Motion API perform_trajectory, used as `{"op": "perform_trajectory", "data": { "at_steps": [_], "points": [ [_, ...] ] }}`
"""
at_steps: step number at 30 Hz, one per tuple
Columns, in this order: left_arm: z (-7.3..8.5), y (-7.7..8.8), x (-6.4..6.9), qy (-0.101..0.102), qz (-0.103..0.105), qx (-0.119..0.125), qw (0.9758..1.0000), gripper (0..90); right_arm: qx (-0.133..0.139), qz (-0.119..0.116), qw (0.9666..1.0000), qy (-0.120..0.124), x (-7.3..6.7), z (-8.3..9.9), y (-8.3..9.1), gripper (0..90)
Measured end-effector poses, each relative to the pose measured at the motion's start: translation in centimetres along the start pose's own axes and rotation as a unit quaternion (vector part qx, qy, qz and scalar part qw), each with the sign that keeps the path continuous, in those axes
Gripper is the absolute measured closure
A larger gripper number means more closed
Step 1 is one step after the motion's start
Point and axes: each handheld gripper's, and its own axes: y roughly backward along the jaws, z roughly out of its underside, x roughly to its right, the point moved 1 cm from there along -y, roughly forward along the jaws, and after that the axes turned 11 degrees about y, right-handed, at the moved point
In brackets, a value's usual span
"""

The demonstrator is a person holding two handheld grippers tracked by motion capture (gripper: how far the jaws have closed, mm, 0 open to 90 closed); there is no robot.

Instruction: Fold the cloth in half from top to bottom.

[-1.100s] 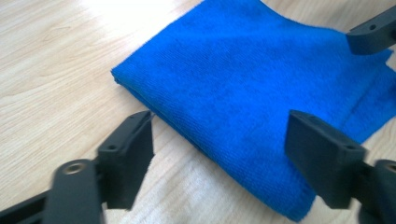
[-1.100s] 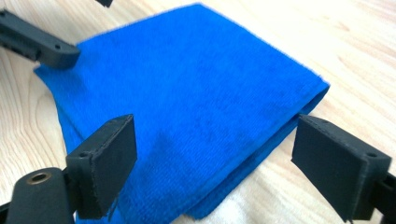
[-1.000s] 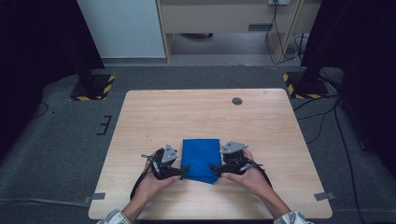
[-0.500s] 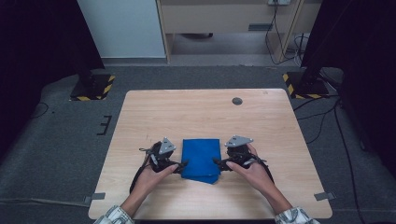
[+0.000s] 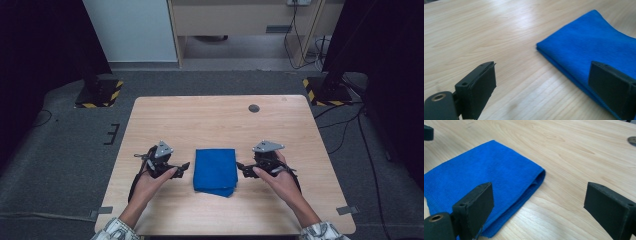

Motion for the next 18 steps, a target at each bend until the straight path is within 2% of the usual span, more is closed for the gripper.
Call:
{"op": "perform_trajectory", "data": {
  "at_steps": [6,12,18],
  "points": [
    [0.0,1.0,-1.8,0.013,-0.016,0.005,0.9998,7.5,0.005,0.017,0.9997,-0.014,1.6,0.7,1.3,9.1],
    [0.7,1.5,-3.9,0.028,-0.037,-0.004,0.9989,7.2,0.003,0.051,0.998,-0.038,4.0,2.4,3.2,9.6],
    [1.2,1.4,-4.9,0.031,-0.049,-0.017,0.9982,7.1,0.001,0.077,0.9949,-0.065,6.4,4.4,4.7,10.1]
  ]
}}
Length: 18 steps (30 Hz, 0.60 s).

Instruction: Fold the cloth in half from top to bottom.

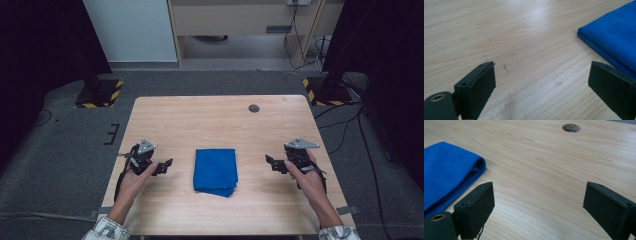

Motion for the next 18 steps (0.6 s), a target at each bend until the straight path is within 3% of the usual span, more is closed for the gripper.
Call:
{"op": "perform_trajectory", "data": {
  "at_steps": [8,18],
  "points": [
    [0.9,-0.6,-0.3,-0.015,-0.009,-0.029,0.9994,7.1,-0.017,0.017,0.9995,-0.018,1.7,1.9,0.1,9.9],
    [1.7,-1.2,-0.7,-0.021,-0.013,-0.058,0.998,7.1,-0.064,-0.003,0.9978,-0.019,2.2,3.5,-0.7,11.3]
  ]
}}
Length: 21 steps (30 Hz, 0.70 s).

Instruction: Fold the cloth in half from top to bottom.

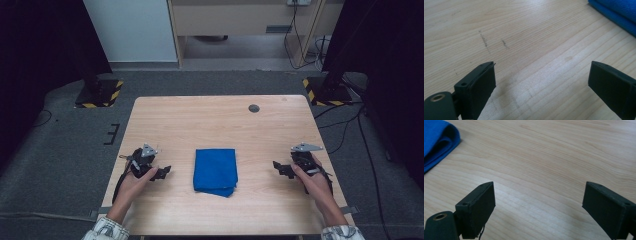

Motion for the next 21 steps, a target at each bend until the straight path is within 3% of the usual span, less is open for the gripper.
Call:
{"op": "perform_trajectory", "data": {
  "at_steps": [9,16,21],
  "points": [
    [0.1,-0.6,-1.4,0.03,-0.025,0.009,0.9992,6.8,0.006,0.038,0.9984,-0.042,1.9,0.5,-0.5,10.2],
    [0.3,-1.3,-1.6,0.04,-0.022,0.006,0.9989,5.3,0.003,0.071,0.9949,-0.071,2.9,0.8,-1.3,8.7],
    [0.4,-1.5,-1.5,0.04,-0.02,0.014,0.9989,2.9,-0.013,0.078,0.9943,-0.071,2.9,0.9,-2.0,7.8]
  ]
}}
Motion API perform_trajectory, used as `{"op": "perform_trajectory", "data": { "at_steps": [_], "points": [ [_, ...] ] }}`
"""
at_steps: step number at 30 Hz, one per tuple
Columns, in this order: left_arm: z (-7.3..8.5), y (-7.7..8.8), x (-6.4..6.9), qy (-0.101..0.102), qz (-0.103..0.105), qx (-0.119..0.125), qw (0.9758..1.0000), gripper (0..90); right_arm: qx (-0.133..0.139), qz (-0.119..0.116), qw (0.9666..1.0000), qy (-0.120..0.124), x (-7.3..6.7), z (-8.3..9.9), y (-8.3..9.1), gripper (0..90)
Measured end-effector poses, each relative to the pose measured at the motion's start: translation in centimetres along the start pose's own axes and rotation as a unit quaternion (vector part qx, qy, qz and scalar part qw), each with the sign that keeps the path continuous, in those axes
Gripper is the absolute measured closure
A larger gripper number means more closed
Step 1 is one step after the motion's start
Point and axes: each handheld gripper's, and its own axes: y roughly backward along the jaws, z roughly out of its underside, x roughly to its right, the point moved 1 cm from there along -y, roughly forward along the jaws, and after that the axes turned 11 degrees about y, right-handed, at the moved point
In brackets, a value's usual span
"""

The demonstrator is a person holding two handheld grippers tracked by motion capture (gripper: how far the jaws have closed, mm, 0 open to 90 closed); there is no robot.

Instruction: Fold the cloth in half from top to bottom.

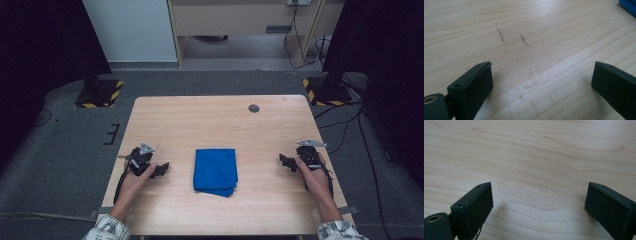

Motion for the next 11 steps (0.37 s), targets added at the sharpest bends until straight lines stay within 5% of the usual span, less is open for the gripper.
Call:
{"op": "perform_trajectory", "data": {
  "at_steps": [6,11],
  "points": [
    [0.0,0.0,0.0,0.0,-0.001,-0.001,1.0,2.5,-0.023,0.012,0.999,0.037,-0.8,-0.1,-0.3,5.3],
    [0.0,0.0,0.0,-0.001,0.0,-0.001,1.0,2.3,-0.024,0.011,0.999,0.037,-1.3,-0.1,-0.2,4.6]
  ]
}}
